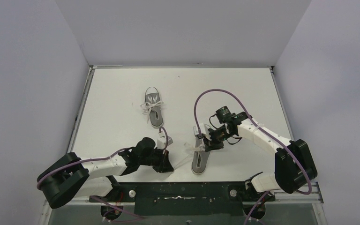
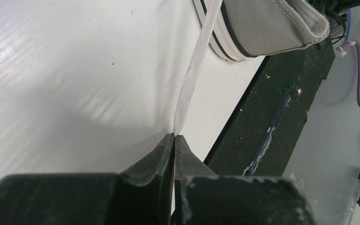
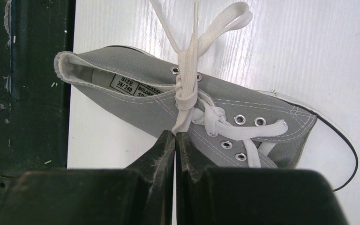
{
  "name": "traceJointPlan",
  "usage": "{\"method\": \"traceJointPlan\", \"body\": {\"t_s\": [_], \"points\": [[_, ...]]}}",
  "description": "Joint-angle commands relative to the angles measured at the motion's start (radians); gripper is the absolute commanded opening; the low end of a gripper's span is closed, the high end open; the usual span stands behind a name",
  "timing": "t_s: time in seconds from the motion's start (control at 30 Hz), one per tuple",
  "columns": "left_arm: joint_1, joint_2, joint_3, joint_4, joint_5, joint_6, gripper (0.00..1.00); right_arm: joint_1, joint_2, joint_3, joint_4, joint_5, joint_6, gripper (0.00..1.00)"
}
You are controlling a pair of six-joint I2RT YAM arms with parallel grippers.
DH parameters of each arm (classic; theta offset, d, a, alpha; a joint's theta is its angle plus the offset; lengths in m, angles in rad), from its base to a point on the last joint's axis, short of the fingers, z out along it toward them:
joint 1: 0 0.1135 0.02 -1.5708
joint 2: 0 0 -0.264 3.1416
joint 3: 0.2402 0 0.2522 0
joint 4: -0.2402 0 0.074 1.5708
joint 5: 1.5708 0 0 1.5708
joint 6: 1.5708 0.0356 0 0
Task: Tie the shoes
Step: Adjust the shoelace on the shoe.
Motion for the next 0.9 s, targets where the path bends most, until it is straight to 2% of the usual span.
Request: {"method": "traceJointPlan", "body": {"t_s": [0.0, 0.17, 0.53, 0.77, 0.87], "points": [[-0.005, -0.063, -0.01, -0.05, 0.002, -0.068, 0.0, -0.006, 0.008, 0.029, 0.021, -0.038, -0.027, 0.0], [-0.004, -0.148, -0.049, -0.098, -0.024, -0.117, 0.0, -0.005, 0.01, 0.037, 0.015, -0.037, -0.031, 0.0], [0.009, -0.315, -0.069, -0.336, -0.067, -0.192, 0.0, -0.007, 0.009, 0.035, 0.014, -0.036, -0.031, 0.0], [0.051, -0.304, -0.038, -0.489, -0.104, -0.245, 0.0, -0.007, 0.01, 0.035, 0.012, -0.037, -0.034, 0.0], [0.056, -0.28, -0.035, -0.493, -0.115, -0.26, 0.0, -0.007, 0.011, 0.035, 0.014, -0.035, -0.035, 0.0]]}}
